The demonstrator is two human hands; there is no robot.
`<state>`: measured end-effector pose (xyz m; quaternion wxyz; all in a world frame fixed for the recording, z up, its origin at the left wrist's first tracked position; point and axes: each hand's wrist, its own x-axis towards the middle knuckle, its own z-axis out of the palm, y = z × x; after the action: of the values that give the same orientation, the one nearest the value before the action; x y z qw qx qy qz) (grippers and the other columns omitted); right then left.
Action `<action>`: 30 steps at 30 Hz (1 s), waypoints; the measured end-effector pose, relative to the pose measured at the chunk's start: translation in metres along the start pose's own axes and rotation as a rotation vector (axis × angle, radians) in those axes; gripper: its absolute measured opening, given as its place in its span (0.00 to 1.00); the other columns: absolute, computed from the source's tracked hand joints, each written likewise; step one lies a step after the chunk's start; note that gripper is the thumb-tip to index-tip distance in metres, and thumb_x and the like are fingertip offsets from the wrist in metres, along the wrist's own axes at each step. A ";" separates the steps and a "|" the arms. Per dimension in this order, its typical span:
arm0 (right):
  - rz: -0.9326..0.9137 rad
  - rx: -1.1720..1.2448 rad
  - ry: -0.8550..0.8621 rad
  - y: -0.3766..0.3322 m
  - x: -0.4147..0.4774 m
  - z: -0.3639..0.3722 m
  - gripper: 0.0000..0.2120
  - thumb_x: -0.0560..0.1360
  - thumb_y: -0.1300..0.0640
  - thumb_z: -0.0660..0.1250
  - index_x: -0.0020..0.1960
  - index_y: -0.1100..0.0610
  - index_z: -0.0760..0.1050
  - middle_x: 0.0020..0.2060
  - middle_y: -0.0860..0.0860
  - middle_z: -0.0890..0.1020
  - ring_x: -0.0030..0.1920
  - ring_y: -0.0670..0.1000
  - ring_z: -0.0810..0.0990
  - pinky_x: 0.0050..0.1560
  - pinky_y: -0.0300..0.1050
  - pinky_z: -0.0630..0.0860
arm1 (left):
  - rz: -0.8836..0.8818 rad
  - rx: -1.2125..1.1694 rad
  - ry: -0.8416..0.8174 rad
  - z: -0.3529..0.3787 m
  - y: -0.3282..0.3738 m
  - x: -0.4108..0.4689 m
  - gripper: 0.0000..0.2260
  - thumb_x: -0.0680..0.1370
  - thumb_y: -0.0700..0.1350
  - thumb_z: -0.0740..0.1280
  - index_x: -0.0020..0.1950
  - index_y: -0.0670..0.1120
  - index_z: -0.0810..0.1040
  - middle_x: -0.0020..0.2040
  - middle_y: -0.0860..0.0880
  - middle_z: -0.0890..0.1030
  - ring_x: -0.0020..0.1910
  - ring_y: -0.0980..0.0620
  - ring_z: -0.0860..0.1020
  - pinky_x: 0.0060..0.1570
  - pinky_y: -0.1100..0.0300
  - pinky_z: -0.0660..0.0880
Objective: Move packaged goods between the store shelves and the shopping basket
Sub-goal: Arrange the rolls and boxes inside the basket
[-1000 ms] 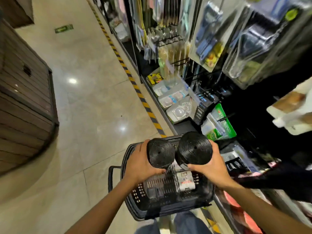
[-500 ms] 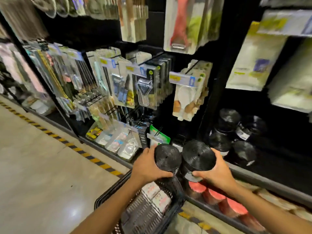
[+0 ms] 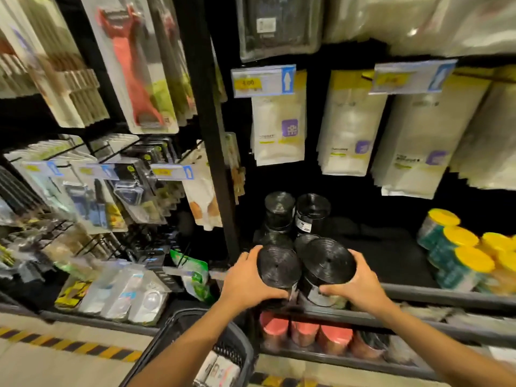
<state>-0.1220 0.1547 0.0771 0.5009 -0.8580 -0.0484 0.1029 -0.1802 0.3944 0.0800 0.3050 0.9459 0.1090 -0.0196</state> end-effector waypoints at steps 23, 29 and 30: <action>0.142 0.008 0.074 0.021 0.159 0.029 0.49 0.56 0.55 0.83 0.70 0.53 0.59 0.53 0.47 0.73 0.52 0.48 0.72 0.58 0.46 0.72 | -0.240 -0.098 0.011 0.038 -0.006 0.178 0.52 0.58 0.61 0.79 0.74 0.55 0.55 0.66 0.48 0.66 0.63 0.44 0.72 0.60 0.50 0.73; 0.142 -0.016 0.105 0.031 0.165 0.046 0.49 0.55 0.53 0.83 0.69 0.52 0.60 0.52 0.46 0.73 0.55 0.50 0.73 0.59 0.47 0.71 | -0.214 -0.200 0.020 0.051 -0.023 0.186 0.52 0.56 0.59 0.80 0.73 0.55 0.57 0.63 0.50 0.66 0.61 0.48 0.72 0.61 0.53 0.73; 0.131 -0.022 0.109 0.032 0.165 0.048 0.50 0.54 0.53 0.83 0.69 0.51 0.60 0.53 0.46 0.73 0.55 0.49 0.73 0.59 0.48 0.71 | -0.196 -0.203 0.029 0.053 -0.025 0.186 0.52 0.55 0.59 0.80 0.73 0.55 0.57 0.62 0.50 0.66 0.60 0.48 0.72 0.60 0.53 0.73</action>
<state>0.0277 0.2100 0.0051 0.4857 -0.8690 0.0340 0.0883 -0.0028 0.4201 0.0034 0.3940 0.8953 0.2065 -0.0246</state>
